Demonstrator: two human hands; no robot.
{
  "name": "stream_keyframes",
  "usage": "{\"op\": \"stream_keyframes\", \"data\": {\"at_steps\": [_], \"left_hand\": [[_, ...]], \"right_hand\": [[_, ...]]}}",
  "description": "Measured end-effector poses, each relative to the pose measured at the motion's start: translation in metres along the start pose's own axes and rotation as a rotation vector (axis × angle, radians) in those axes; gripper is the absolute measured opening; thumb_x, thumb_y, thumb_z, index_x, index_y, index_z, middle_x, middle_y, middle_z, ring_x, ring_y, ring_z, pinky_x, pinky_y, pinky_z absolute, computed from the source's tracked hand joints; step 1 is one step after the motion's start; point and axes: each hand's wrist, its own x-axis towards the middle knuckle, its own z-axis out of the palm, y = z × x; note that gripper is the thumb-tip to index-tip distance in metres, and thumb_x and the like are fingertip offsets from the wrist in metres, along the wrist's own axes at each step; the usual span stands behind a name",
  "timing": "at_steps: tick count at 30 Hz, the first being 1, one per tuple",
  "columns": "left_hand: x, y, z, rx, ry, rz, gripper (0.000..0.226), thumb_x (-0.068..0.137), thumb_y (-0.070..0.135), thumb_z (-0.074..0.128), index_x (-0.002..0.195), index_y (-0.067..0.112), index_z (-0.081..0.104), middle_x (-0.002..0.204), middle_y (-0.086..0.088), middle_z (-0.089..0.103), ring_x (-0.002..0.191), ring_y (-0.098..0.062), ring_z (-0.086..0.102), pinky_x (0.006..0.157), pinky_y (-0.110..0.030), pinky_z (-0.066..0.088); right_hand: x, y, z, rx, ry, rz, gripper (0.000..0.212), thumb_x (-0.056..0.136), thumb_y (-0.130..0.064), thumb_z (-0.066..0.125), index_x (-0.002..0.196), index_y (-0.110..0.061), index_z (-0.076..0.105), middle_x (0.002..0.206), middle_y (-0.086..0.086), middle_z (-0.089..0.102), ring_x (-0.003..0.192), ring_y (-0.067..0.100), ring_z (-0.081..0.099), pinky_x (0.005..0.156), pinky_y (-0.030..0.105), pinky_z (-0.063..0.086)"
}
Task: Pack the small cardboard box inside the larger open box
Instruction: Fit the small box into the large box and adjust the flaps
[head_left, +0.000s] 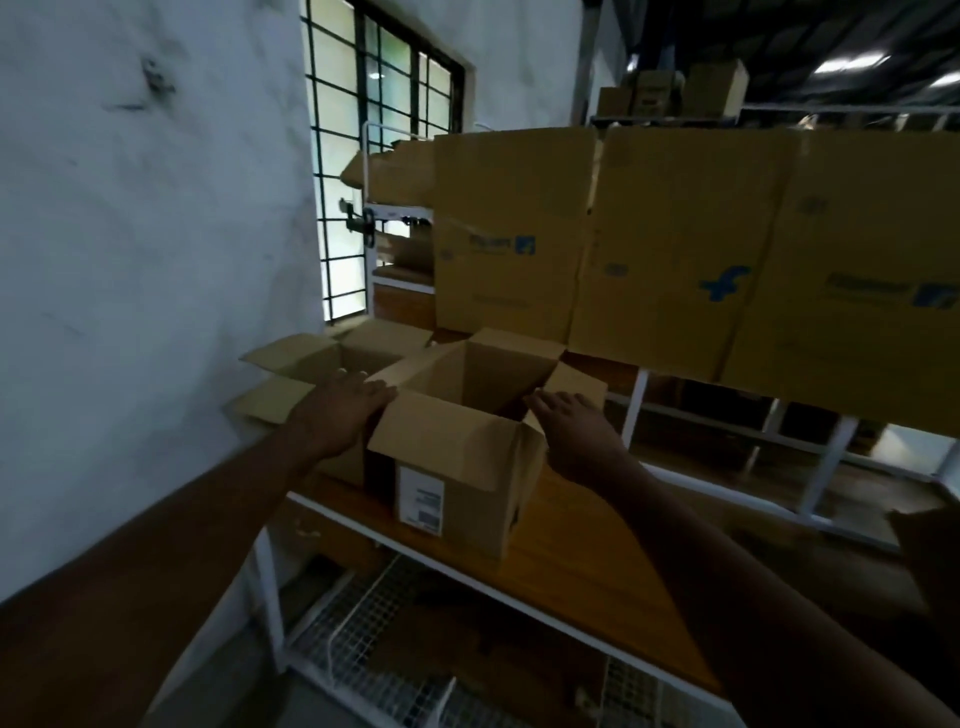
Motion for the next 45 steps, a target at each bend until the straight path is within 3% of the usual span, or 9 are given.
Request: {"op": "stream_keyframes", "data": {"at_steps": [6, 10, 13, 19, 22, 25, 32, 36, 45], "left_hand": [[0.047, -0.054, 0.072, 0.089, -0.028, -0.024, 0.095, 0.094, 0.006, 0.061, 0.165, 0.030, 0.002, 0.171, -0.006, 0.023, 0.155, -0.032, 0.027, 0.122, -0.049, 0.025], [0.081, -0.060, 0.098, 0.139, -0.137, 0.006, 0.094, 0.096, 0.007, 0.058, 0.165, 0.024, -0.003, 0.173, -0.007, 0.010, 0.158, -0.032, 0.016, 0.127, -0.048, 0.014], [0.107, -0.060, 0.117, 0.120, -0.201, 0.064, 0.088, 0.098, 0.019, 0.061, 0.166, 0.018, 0.005, 0.172, -0.009, 0.015, 0.157, -0.033, 0.018, 0.128, -0.050, 0.013], [0.133, -0.079, 0.142, 0.092, -0.144, 0.257, 0.081, 0.062, 0.025, 0.094, 0.135, 0.009, 0.063, 0.145, -0.021, 0.058, 0.129, -0.044, 0.059, 0.108, -0.059, 0.044], [0.143, -0.092, 0.157, 0.121, 0.085, 0.406, 0.045, 0.088, 0.021, 0.056, 0.129, 0.005, 0.064, 0.140, -0.020, 0.063, 0.123, -0.044, 0.063, 0.126, -0.048, 0.009], [0.150, -0.098, 0.164, 0.172, 0.092, 0.410, 0.050, 0.091, 0.025, 0.041, 0.132, 0.006, 0.063, 0.137, -0.016, 0.065, 0.124, -0.040, 0.064, 0.125, -0.036, -0.010], [0.153, -0.093, 0.149, 0.053, -0.058, 0.403, 0.046, 0.090, 0.026, 0.069, 0.134, 0.014, 0.065, 0.142, -0.021, 0.061, 0.134, -0.038, 0.055, 0.119, -0.054, 0.034], [0.137, -0.087, 0.143, -0.019, -0.058, 0.476, 0.053, 0.089, 0.049, 0.066, 0.134, 0.023, 0.061, 0.147, -0.016, 0.056, 0.142, -0.036, 0.047, 0.120, -0.056, 0.033], [0.129, -0.037, 0.041, -0.298, 0.298, 0.788, 0.040, 0.076, 0.038, 0.062, 0.092, 0.004, 0.074, 0.088, -0.017, 0.073, 0.086, -0.031, 0.066, 0.109, -0.035, 0.039]], "right_hand": [[0.065, 0.018, 0.077, -0.071, -0.157, -0.110, 0.105, 0.081, -0.041, 0.076, 0.159, -0.021, 0.008, 0.165, 0.007, 0.017, 0.151, 0.026, 0.015, 0.123, 0.049, 0.008], [0.083, 0.022, 0.113, 0.018, -0.076, -0.163, 0.097, 0.081, -0.047, 0.075, 0.156, -0.019, 0.020, 0.156, 0.007, 0.038, 0.144, 0.026, 0.031, 0.121, 0.042, 0.004], [0.089, 0.027, 0.127, 0.045, 0.023, -0.223, 0.089, 0.080, -0.053, 0.073, 0.150, -0.013, 0.034, 0.139, 0.010, 0.057, 0.128, 0.027, 0.052, 0.120, 0.046, 0.019], [0.099, 0.021, 0.133, 0.027, 0.061, -0.149, 0.086, 0.084, -0.044, 0.071, 0.152, -0.010, 0.031, 0.117, 0.015, 0.068, 0.103, 0.034, 0.064, 0.094, 0.043, 0.047], [0.103, 0.013, 0.128, 0.037, 0.027, -0.041, 0.086, 0.088, -0.044, 0.068, 0.155, -0.015, 0.024, 0.114, 0.017, 0.067, 0.102, 0.036, 0.062, 0.087, 0.043, 0.049], [0.101, 0.002, 0.116, 0.076, -0.014, 0.045, 0.065, 0.089, -0.038, 0.067, 0.146, -0.020, 0.041, 0.121, 0.015, 0.062, 0.111, 0.034, 0.057, 0.090, 0.044, 0.047], [0.076, -0.017, 0.092, 0.098, -0.061, 0.148, 0.037, 0.093, -0.030, 0.062, 0.127, -0.017, 0.055, 0.124, 0.014, 0.060, 0.117, 0.030, 0.055, 0.093, 0.044, 0.051], [0.049, -0.023, 0.072, 0.053, -0.084, 0.197, 0.034, 0.096, -0.037, 0.056, 0.125, -0.019, 0.056, 0.125, 0.014, 0.059, 0.114, 0.028, 0.058, 0.089, 0.041, 0.053], [-0.015, -0.021, -0.013, -0.185, -0.039, 0.239, 0.047, 0.092, -0.036, 0.042, 0.128, -0.009, 0.054, 0.121, 0.024, 0.062, 0.114, 0.038, 0.059, 0.089, 0.049, 0.054]]}}
